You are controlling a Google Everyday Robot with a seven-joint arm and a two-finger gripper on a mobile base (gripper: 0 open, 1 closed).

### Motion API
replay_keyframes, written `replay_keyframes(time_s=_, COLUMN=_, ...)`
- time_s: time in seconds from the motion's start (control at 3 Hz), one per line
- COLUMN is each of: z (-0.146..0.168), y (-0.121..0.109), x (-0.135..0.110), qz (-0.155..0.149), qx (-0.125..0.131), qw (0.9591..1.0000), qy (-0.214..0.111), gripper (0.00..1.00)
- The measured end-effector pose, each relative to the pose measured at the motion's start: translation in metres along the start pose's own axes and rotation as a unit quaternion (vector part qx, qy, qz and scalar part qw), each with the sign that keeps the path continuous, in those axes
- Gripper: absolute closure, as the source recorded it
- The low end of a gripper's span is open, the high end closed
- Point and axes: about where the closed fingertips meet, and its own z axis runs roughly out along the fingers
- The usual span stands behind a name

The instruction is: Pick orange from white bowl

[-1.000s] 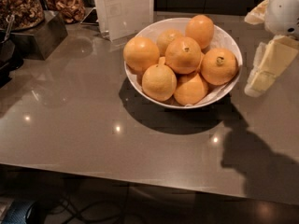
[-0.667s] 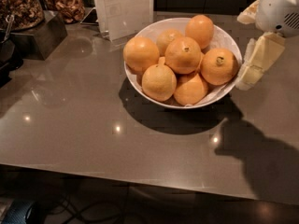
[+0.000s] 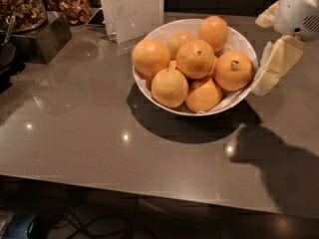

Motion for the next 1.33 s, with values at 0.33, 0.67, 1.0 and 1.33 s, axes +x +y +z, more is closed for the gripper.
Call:
replay_keyframes(time_s=0.33, z=0.023, y=-0.007, x=-0.007, qz=0.007, qx=-0.018, qw=0.9997, qy=-0.016, gripper=0.0)
replay_keyframes(time_s=0.67, z=0.024, y=-0.008, x=-0.007, qz=0.008, qx=-0.019, qw=0.9997, qy=-0.016, gripper=0.23)
replay_keyframes(time_s=1.0, z=0.027, y=-0.008, x=-0.008, qz=0.006, qx=-0.022, qw=0.9996, qy=-0.015, gripper=0.12)
replay_keyframes(time_s=1.33, z=0.042, y=-0.006, x=-0.012, qz=0.001, qx=-0.038, qw=0.9992, qy=-0.008, gripper=0.05)
